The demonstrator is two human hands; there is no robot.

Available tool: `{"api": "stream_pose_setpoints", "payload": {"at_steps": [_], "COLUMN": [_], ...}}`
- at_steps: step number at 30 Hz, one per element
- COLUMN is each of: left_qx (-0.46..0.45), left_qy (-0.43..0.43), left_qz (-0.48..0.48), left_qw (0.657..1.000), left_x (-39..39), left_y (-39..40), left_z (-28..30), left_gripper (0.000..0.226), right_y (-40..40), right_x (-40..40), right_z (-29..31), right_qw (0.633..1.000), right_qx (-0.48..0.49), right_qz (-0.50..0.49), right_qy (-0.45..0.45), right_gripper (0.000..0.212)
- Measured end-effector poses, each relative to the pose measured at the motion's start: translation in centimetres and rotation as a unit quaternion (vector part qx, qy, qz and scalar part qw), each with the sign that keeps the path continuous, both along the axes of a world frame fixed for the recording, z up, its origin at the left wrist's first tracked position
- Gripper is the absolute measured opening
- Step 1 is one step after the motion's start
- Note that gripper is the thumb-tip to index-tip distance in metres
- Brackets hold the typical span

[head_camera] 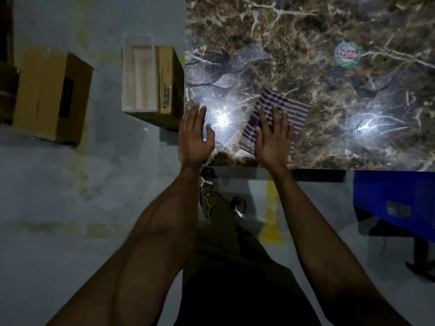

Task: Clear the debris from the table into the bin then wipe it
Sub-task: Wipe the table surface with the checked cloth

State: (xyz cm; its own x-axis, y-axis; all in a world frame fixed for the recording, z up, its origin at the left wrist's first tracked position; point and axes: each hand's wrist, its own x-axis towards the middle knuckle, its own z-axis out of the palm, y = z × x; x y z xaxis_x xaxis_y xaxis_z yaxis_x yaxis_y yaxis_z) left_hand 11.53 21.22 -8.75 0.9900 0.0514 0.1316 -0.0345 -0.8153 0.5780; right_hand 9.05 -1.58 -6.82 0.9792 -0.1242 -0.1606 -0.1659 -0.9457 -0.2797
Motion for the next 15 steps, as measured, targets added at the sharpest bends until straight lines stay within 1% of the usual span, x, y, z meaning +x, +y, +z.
{"api": "stream_pose_setpoints", "payload": {"at_steps": [1, 3, 5, 6, 8, 10, 13, 15], "left_qx": [0.001, 0.001, -0.004, -0.007, -0.008, -0.006, -0.006, -0.005], "left_qy": [0.000, 0.001, 0.006, 0.009, 0.015, 0.019, 0.013, 0.014], "left_qz": [-0.002, -0.006, -0.005, -0.005, -0.005, 0.000, 0.003, 0.001], "left_qw": [1.000, 1.000, 1.000, 1.000, 1.000, 1.000, 1.000, 1.000], "left_x": [0.1, 0.2, 0.1, 0.2, 0.2, 0.2, 0.3, 0.3], "left_y": [0.0, 0.1, 0.1, 0.0, 0.1, 0.0, 0.0, 0.1], "left_z": [0.0, 0.0, 0.1, 0.2, 0.3, 0.3, 0.3, 0.4], "left_gripper": [0.050, 0.051, 0.051, 0.052, 0.053, 0.054, 0.054, 0.054], "right_y": [1.0, 2.5, 2.4, 1.7, -0.3, -2.3, -3.3, -2.0], "right_x": [0.5, -0.1, -1.9, -2.8, -4.2, -4.6, -1.7, 1.5], "right_z": [-0.1, -0.1, -0.2, -0.2, -0.1, 0.1, 0.4, 0.6], "right_qw": [1.000, 0.997, 0.988, 0.986, 0.988, 0.994, 0.999, 1.000], "right_qx": [0.004, 0.008, 0.013, 0.021, 0.023, 0.006, 0.008, 0.011], "right_qz": [0.012, 0.077, 0.151, 0.166, 0.149, 0.104, 0.028, 0.009], "right_qy": [-0.002, -0.004, 0.003, 0.015, 0.034, 0.027, 0.015, -0.002], "right_gripper": [0.054, 0.054, 0.054, 0.054, 0.054, 0.052, 0.052, 0.052]}}
